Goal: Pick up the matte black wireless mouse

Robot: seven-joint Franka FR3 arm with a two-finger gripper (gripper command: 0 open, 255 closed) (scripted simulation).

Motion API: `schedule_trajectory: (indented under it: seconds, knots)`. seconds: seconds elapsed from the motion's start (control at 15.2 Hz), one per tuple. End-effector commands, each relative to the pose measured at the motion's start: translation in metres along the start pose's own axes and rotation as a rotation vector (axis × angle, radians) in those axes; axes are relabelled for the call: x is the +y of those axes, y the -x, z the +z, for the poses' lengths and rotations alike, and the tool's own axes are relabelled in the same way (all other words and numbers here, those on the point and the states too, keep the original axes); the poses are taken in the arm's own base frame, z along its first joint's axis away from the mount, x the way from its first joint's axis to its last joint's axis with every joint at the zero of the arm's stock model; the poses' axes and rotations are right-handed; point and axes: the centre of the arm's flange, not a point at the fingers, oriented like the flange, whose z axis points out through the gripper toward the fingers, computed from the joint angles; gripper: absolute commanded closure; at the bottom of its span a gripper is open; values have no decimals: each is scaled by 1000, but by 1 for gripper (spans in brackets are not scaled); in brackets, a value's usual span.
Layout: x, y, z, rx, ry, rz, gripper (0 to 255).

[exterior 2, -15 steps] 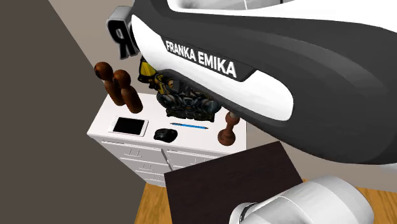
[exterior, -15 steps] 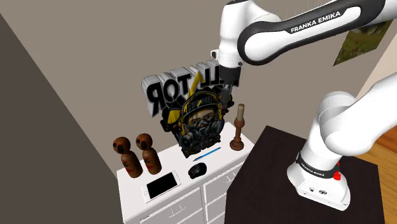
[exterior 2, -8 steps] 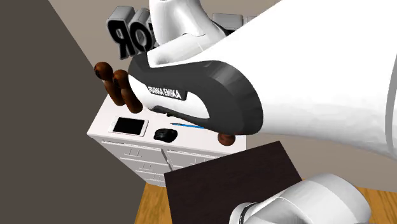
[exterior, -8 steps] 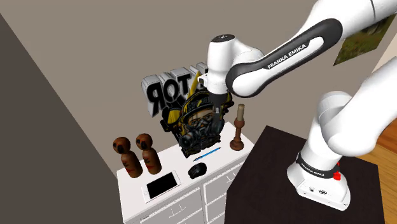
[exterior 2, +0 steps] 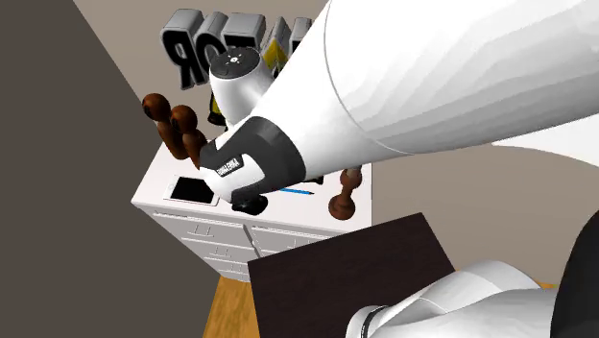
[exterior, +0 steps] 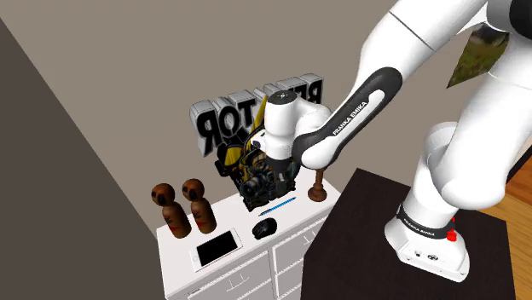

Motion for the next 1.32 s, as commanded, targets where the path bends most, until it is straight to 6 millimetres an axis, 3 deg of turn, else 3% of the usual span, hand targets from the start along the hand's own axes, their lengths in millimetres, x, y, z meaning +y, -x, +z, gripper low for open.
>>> schedule_trajectory:
  seconds: [0.0, 0.66, 1.25]
  knots:
    - [-9, -11, 23, 7, 5, -62, 0]
    - [-56, -50, 139, 27, 29, -360, 0]
    - [-65, -51, 187, 29, 31, -381, 0]
